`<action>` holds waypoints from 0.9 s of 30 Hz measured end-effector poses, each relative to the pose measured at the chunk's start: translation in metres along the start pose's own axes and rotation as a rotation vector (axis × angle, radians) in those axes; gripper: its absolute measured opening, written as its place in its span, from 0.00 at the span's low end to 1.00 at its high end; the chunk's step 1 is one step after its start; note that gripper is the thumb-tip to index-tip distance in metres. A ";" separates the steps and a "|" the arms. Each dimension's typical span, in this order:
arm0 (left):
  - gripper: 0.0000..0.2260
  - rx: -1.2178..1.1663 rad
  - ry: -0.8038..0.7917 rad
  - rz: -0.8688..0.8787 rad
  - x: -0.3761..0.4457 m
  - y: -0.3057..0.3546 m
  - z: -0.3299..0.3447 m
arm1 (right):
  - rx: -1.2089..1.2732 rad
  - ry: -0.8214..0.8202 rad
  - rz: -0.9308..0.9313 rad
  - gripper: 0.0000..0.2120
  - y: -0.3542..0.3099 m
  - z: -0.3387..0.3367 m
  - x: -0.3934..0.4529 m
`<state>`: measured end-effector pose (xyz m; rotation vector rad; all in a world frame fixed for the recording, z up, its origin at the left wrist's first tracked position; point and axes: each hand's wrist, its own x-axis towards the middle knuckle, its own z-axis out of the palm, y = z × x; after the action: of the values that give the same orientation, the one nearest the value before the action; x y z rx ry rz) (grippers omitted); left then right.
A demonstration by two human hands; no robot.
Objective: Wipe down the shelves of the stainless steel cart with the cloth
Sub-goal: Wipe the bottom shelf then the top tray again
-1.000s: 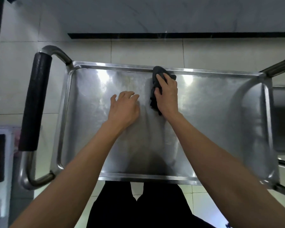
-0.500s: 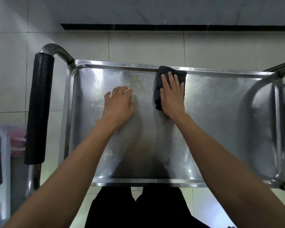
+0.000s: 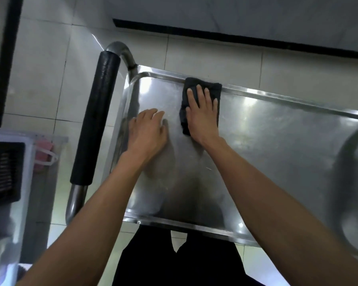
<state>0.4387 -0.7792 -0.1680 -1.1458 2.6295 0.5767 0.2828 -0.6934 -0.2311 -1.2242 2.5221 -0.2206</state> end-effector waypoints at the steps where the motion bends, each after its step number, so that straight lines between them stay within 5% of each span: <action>1: 0.19 -0.006 0.009 -0.022 -0.002 -0.005 -0.001 | -0.002 -0.008 -0.015 0.27 -0.012 0.002 0.004; 13: 0.26 -0.149 0.042 -0.296 -0.033 -0.054 0.000 | 0.013 -0.121 -0.250 0.27 -0.120 0.020 0.043; 27: 0.24 -0.063 0.051 -0.175 -0.037 -0.044 0.016 | 0.024 -0.071 -0.183 0.27 -0.086 0.030 -0.012</action>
<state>0.4968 -0.7748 -0.1812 -1.4095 2.5346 0.6064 0.3638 -0.7374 -0.2322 -1.4285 2.3412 -0.2455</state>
